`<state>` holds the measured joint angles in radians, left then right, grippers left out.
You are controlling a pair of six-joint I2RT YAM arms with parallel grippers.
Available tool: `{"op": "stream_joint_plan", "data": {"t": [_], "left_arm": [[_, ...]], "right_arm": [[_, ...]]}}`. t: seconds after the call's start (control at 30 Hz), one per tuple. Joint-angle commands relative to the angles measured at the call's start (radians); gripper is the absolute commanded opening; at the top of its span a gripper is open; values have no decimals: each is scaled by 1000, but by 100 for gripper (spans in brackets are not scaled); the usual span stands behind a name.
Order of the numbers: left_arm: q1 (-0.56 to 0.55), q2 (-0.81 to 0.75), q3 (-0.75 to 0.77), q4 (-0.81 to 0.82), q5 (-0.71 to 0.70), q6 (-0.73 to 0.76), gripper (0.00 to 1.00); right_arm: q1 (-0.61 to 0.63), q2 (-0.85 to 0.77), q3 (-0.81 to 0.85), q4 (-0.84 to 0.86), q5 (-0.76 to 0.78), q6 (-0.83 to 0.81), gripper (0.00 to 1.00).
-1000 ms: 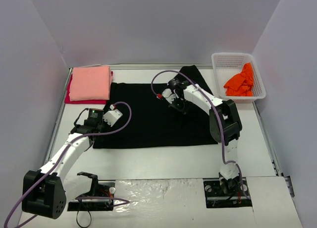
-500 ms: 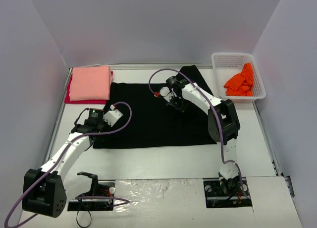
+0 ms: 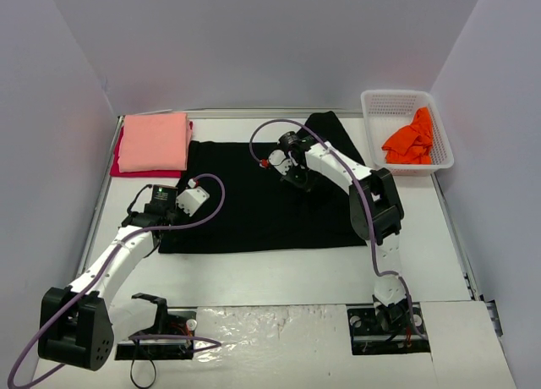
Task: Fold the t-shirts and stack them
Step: Fold the flattened tshirt in 1/3 of the way
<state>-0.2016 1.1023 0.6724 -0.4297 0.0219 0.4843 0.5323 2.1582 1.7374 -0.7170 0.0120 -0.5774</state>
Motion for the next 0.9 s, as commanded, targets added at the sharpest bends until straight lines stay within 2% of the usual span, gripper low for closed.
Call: {"op": "stream_joint_plan", "data": {"t": [0.0, 0.37, 0.43, 0.53, 0.73, 0.87], "left_arm": [[4, 1, 18, -17, -8, -18, 44], [4, 1, 18, -18, -4, -15, 44], [4, 1, 18, -18, -5, -15, 44], [4, 1, 16, -20, -5, -16, 44], [4, 8, 16, -21, -13, -16, 44], [4, 1, 13, -20, -11, -15, 44]], "right_arm": [[12, 19, 45, -35, 19, -12, 0], [24, 37, 76, -33, 5, -16, 0], [26, 38, 71, -30, -1, -16, 7], [29, 37, 59, -22, -1, -16, 10], [32, 20, 54, -12, -30, -13, 7], [31, -13, 47, 1, 9, -6, 9]]}}
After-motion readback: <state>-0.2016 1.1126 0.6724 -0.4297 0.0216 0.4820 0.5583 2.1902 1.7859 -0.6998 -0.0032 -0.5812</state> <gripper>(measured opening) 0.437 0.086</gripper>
